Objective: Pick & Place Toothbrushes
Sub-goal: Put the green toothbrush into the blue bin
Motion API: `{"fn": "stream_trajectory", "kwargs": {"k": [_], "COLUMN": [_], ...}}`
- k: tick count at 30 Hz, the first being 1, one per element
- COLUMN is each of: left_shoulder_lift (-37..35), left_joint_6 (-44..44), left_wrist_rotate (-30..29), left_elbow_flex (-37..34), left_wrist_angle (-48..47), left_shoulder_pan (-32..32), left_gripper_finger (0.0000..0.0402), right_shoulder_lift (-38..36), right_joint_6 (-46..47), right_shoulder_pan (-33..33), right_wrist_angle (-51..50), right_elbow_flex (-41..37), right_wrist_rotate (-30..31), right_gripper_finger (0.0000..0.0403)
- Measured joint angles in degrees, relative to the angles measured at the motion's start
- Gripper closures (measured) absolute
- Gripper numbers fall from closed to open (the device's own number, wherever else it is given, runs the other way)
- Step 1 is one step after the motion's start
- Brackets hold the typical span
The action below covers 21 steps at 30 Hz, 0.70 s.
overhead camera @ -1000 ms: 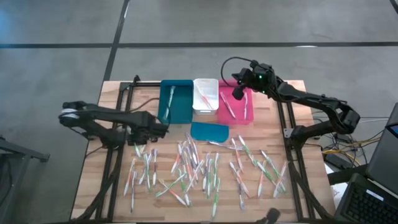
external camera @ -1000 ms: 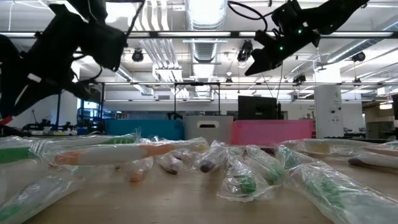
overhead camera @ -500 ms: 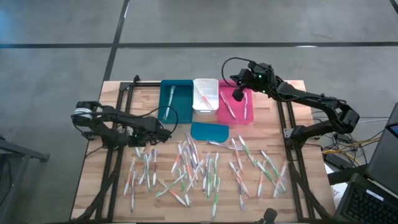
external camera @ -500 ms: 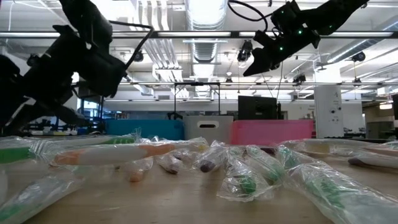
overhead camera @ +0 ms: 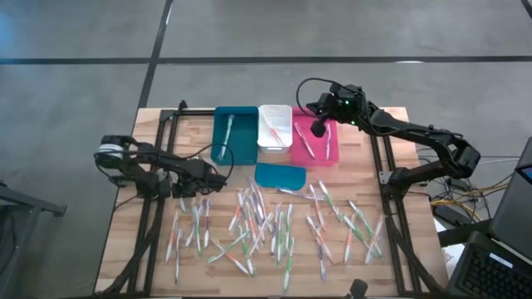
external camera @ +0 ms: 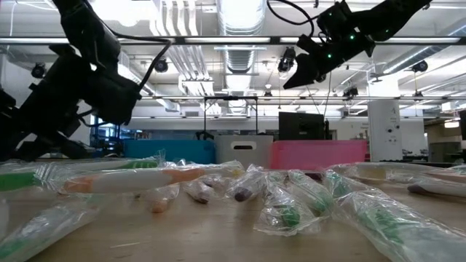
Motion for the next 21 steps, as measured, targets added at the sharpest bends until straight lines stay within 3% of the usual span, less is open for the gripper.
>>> {"fn": "stream_trajectory", "kwargs": {"k": [21], "left_shoulder_lift": [-0.13], "left_joint_6": [-1.55], "left_wrist_rotate": [1.13], "left_elbow_flex": [0.22], "left_wrist_angle": [0.52], "left_shoulder_pan": [-0.03], "left_gripper_finger": [0.0321], "right_shoulder_lift": [0.0], "right_joint_6": [-0.02], "right_shoulder_pan": [-0.01], "right_wrist_angle": [-1.35], "right_elbow_flex": [0.0], "right_wrist_rotate": [0.02], "right_gripper_finger": [0.0394]}}
